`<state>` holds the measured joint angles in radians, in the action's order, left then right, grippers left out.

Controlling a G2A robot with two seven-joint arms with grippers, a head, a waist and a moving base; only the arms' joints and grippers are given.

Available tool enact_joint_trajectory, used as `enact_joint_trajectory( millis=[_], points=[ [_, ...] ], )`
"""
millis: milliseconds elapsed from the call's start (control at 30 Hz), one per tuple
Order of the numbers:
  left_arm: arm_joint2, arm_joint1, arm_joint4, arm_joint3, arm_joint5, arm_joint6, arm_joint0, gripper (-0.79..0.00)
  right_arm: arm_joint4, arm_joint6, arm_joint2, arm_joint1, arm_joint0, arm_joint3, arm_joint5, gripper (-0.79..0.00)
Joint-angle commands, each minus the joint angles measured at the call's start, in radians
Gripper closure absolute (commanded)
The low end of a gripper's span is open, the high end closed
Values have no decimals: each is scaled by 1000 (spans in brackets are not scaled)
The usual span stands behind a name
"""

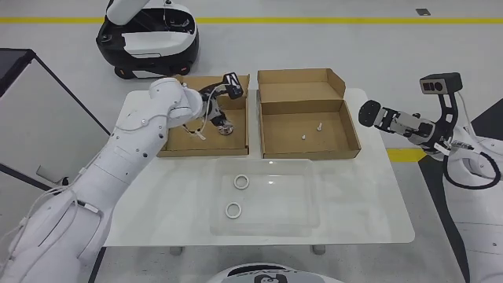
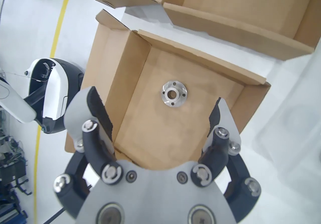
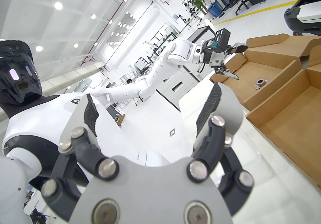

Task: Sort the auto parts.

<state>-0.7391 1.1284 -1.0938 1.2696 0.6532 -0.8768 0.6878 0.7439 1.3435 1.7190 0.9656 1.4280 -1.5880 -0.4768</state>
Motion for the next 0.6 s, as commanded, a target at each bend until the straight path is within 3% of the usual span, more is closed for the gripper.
enact_joint_trajectory(
  millis=[0,167,300,567],
  points=[
    [7,2,26,10,18,-79,-10,-785,0,0,0,0,0,0,0,-785],
    [30,15,133,48,40,-251,-48,-785,0,0,0,0,0,0,0,-785],
    [108,13,158,93,10,-281,-81,-785,0,0,0,0,0,0,0,-785],
    [341,-37,286,163,-41,-331,-205,-785,0,0,0,0,0,0,0,-785]
  ],
)
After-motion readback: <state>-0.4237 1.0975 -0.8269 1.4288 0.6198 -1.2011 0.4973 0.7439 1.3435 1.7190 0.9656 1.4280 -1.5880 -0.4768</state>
